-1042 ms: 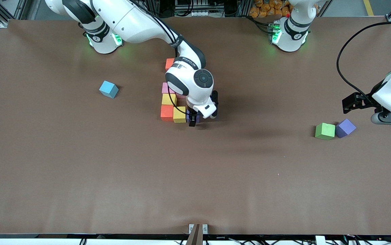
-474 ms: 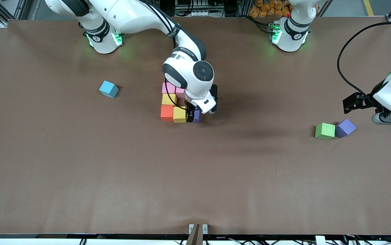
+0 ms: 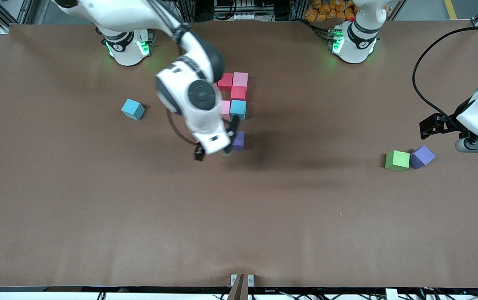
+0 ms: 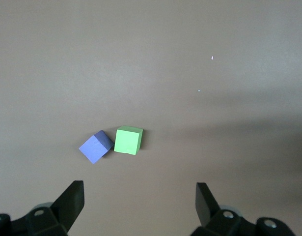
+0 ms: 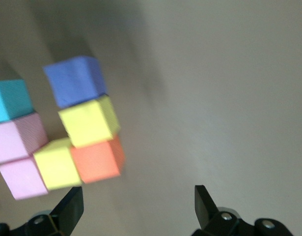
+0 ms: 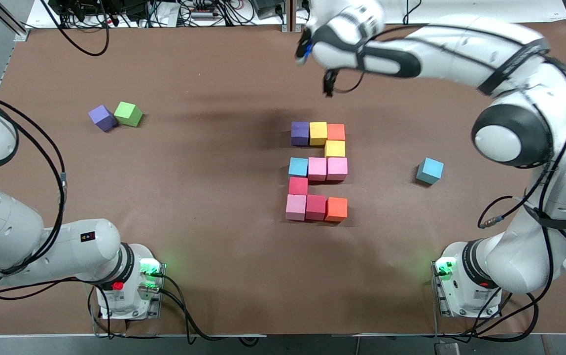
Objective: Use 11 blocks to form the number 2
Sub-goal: 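Open the right gripper and withdraw it from the shape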
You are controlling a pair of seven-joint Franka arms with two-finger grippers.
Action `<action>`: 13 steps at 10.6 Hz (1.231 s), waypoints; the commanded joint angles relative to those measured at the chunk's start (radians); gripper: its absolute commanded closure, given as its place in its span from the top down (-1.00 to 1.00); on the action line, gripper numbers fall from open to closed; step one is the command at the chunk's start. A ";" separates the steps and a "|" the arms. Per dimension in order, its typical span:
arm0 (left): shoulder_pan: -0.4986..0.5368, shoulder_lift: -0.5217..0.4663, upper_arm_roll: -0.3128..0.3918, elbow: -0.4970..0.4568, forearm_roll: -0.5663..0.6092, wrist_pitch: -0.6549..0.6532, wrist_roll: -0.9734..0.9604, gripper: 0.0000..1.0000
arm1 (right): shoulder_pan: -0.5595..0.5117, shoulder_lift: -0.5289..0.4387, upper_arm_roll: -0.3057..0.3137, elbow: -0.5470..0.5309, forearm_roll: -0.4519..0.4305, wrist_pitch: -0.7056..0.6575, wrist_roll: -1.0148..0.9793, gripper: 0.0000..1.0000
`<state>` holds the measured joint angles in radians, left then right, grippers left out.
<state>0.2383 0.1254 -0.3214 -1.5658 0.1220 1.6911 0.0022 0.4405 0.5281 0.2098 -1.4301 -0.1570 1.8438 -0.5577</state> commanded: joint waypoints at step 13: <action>0.184 0.040 0.018 -0.299 -0.045 0.258 0.101 1.00 | -0.267 -0.398 -0.449 -0.162 0.215 -0.258 0.166 1.00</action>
<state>0.4094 0.1929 -0.2905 -1.7844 0.0985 1.8916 0.0839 0.1428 0.1627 -0.2185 -1.5461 0.0428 1.5822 -0.4812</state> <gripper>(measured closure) 0.000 0.000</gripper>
